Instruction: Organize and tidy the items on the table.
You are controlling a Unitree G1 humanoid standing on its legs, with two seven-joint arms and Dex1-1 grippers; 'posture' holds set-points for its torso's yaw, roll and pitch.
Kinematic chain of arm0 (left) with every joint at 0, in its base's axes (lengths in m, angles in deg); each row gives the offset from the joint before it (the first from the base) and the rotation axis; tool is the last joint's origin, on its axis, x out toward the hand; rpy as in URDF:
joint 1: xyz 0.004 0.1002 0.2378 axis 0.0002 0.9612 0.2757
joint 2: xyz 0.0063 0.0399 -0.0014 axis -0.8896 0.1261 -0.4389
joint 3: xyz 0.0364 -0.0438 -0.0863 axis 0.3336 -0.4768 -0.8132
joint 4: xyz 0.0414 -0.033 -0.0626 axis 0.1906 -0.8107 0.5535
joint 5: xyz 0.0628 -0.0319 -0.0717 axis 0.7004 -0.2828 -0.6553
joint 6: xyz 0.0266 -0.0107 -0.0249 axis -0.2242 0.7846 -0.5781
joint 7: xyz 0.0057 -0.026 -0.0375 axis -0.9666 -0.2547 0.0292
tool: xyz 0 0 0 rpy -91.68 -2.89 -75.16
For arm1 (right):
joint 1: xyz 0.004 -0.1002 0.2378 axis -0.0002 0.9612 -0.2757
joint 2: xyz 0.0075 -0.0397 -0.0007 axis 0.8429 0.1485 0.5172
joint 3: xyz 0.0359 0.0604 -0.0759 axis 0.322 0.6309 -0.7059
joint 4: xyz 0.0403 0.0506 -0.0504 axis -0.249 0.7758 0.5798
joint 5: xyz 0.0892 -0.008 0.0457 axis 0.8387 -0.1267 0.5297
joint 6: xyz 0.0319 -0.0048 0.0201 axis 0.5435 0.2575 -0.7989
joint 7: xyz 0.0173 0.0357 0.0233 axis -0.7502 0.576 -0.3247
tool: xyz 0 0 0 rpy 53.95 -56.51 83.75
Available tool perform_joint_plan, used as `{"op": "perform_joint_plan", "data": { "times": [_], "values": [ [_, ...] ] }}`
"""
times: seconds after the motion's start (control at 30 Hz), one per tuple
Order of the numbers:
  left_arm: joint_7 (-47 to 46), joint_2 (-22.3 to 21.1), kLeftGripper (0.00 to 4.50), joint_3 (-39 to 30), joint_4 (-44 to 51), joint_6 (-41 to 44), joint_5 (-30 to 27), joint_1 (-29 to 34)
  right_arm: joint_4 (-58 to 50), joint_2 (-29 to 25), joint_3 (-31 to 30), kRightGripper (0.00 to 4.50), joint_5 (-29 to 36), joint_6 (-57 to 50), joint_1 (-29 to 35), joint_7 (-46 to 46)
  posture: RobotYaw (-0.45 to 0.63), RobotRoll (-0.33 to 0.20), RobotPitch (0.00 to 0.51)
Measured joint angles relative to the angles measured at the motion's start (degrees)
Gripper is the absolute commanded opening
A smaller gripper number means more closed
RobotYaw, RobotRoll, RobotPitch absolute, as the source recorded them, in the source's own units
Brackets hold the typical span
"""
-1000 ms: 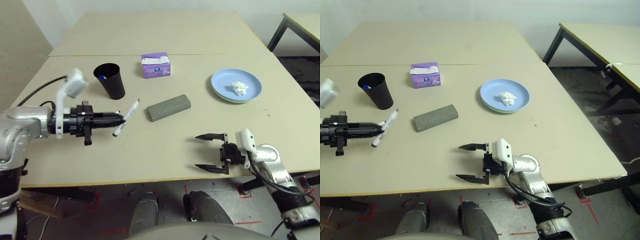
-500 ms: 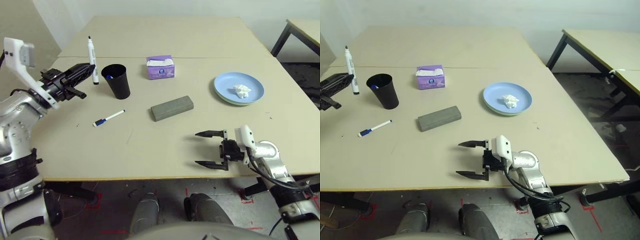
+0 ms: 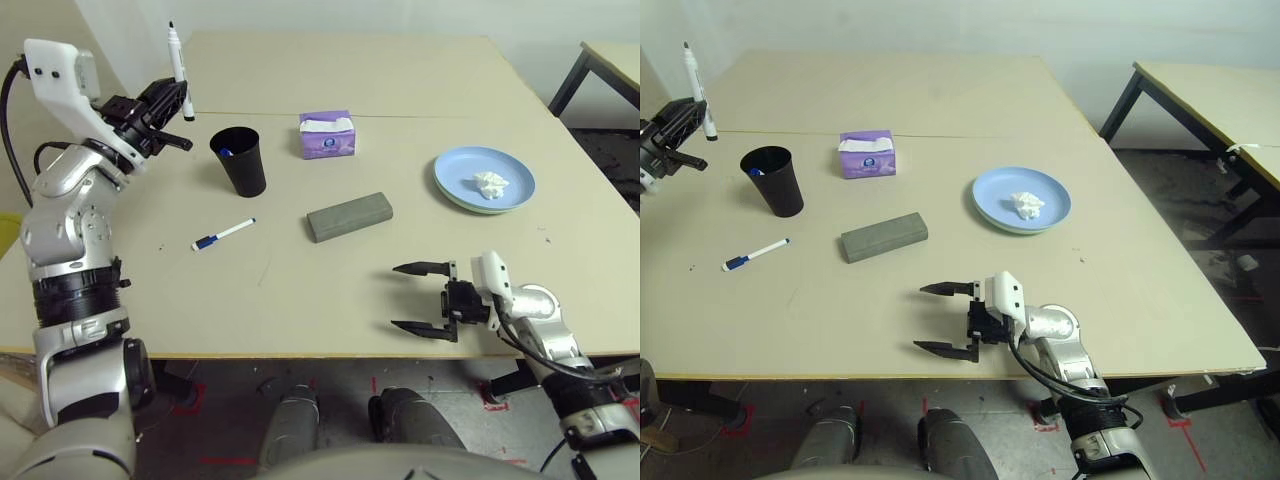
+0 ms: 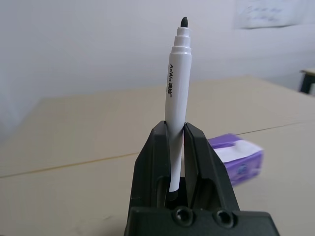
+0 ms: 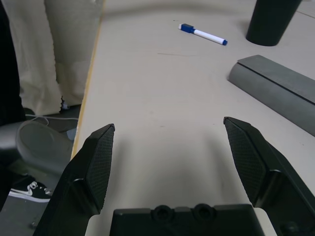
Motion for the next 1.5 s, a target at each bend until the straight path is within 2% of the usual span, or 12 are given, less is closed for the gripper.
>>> {"op": "perform_joint_plan", "data": {
  "times": [0.23,0.63,1.07,1.27,1.5],
  "values": [
    [-1.2,3.1,0.29,1.3,-9.5,-6.7,1.9,-2.7,-2.4,1.9,3.9,4.50,1.7,-6.5,-0.2,8.1,-0.04,0.000,0.109],
    [-1.5,5.1,0.29,2.6,-15.8,-12.3,2.6,-4.6,-7.0,4.1,9.8,4.50,2.7,-14.4,2.5,20.2,-0.07,0.000,0.112],
    [-0.9,8.4,0.29,4.0,-22.3,-17.4,3.9,-6.1,-11.0,4.3,10.5,4.50,2.8,-16.7,4.9,23.1,-0.11,0.000,0.102],
    [-1.0,8.6,0.29,4.1,-23.8,-18.7,4.1,-6.0,-12.2,3.6,10.9,4.50,2.8,-17.4,5.6,23.1,-0.11,0.000,0.102],
    [-1.4,8.7,0.29,4.1,-23.7,-19.0,4.0,-3.0,-13.3,3.6,11.0,4.50,3.3,-18.3,5.4,23.0,-0.10,0.000,0.103]
  ]
}}
